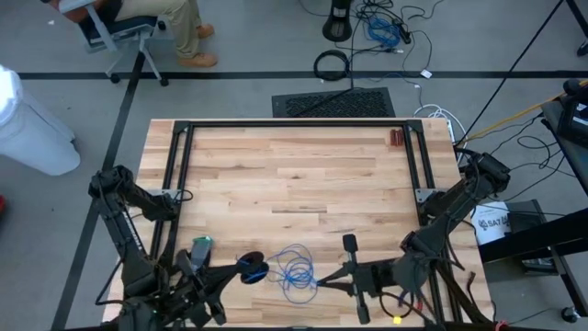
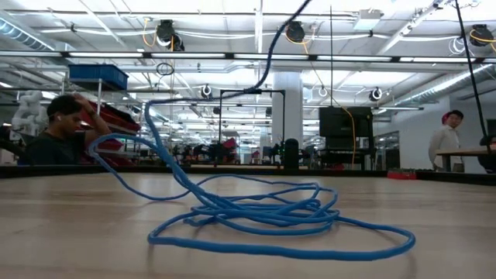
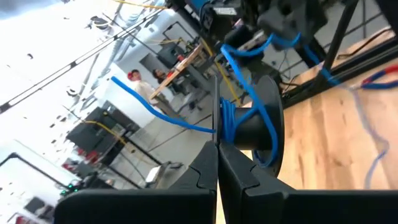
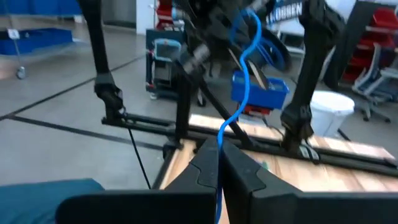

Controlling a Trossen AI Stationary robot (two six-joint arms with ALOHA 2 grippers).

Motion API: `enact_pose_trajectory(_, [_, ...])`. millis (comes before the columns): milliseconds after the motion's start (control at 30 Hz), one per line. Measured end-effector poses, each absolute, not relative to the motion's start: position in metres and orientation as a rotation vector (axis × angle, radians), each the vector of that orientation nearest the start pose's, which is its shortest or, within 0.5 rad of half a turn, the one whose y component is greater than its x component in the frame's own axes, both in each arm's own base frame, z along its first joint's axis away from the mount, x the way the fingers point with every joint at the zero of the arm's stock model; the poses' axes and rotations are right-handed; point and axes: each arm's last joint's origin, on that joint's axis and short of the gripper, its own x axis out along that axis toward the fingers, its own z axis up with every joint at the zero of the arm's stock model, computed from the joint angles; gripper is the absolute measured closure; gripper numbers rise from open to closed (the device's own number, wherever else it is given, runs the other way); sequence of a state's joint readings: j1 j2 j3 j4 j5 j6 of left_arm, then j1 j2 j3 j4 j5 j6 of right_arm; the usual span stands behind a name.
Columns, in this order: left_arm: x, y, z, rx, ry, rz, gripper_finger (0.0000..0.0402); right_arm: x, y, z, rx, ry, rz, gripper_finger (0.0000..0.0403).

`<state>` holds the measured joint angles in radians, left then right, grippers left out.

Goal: Coil cords
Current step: Uncoil the blue wire from the spool

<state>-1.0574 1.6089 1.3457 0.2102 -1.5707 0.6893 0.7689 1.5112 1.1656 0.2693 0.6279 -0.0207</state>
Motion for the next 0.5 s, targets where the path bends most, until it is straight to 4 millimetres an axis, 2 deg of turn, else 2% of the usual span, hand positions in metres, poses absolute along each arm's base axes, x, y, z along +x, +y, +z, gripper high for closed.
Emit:
enact_pose_trajectory(233, [0.215,-0.279,0.355,0.708,0.210,0.550,0.0400,0.260,0.231,0.337,-0.061,0.018,0.157,0.0403])
enact_pose_trajectory(500, [0.230,-0.268,0.355,0.603,0.196,0.607,0.0400,0.277,0.231,0.322,-0.076,0.037,0.196,0.0403])
